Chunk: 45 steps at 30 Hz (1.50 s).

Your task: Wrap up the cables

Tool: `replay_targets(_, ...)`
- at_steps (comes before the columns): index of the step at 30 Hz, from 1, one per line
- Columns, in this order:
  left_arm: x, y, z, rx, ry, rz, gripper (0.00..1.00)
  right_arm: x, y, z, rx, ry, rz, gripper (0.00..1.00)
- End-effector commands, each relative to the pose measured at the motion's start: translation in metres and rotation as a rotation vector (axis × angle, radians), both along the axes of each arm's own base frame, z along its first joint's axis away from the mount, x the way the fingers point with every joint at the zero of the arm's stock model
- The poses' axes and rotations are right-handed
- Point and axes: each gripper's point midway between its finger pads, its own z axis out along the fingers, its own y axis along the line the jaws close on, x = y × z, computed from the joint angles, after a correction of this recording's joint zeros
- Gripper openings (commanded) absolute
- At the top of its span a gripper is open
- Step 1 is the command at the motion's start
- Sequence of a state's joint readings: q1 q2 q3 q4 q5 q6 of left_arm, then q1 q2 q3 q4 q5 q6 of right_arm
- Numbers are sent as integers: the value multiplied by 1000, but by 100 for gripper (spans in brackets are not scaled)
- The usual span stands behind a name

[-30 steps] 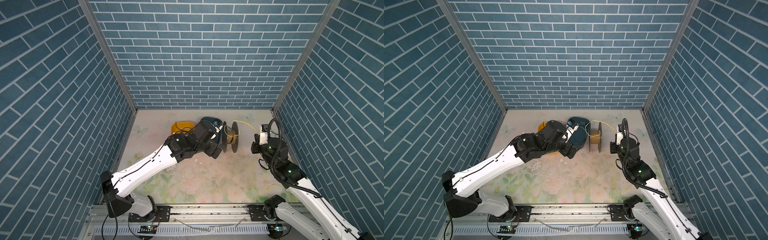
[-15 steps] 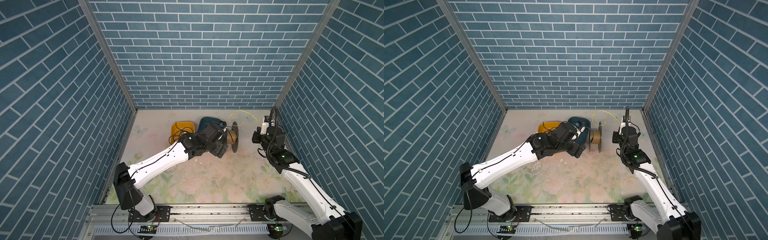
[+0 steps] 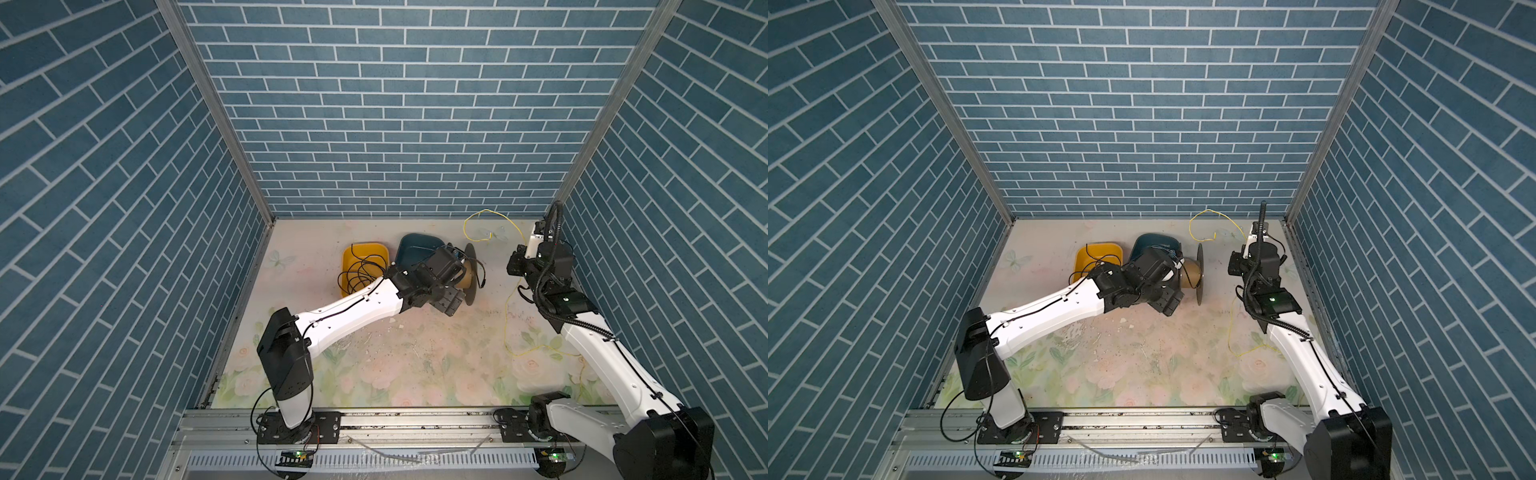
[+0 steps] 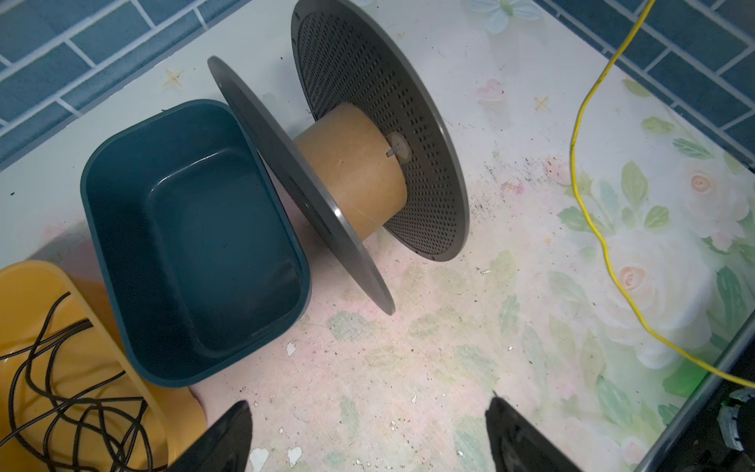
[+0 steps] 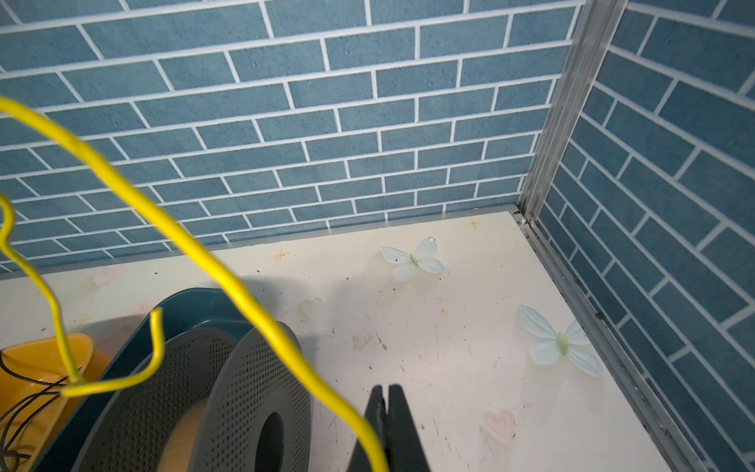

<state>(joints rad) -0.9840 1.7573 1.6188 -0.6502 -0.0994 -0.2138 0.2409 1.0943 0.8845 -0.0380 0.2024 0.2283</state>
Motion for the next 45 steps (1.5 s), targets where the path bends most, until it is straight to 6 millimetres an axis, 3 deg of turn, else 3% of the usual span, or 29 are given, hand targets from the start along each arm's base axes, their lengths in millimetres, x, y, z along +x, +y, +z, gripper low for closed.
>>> replay_targets(1, 4, -11, 11, -28, -13, -10, 90, 5, 1, 28, 57, -71, 0, 0)
replay_targets(3, 8, -14, 9, -26, -19, -5, 90, 3, -1, 28, 54, -66, -4, 0)
replay_targets(10, 33, -23, 1, 10, -45, 56, 71, -8, -15, 31, 54, -52, -51, 0)
replay_targets(20, 58, -31, -20, 53, -59, 114, 55, -21, -26, 23, 82, -12, -89, 0)
replay_targets(32, 72, -33, -41, 75, -68, 138, 38, -33, -30, 0, 119, 29, -103, 0)
replay_targets(38, 73, -31, -42, 81, -81, 135, 20, -36, -30, -10, 116, 49, -105, 0)
replay_targets(45, 71, -22, -34, 91, -108, 142, 10, -38, -28, -14, 116, 51, -93, 0)
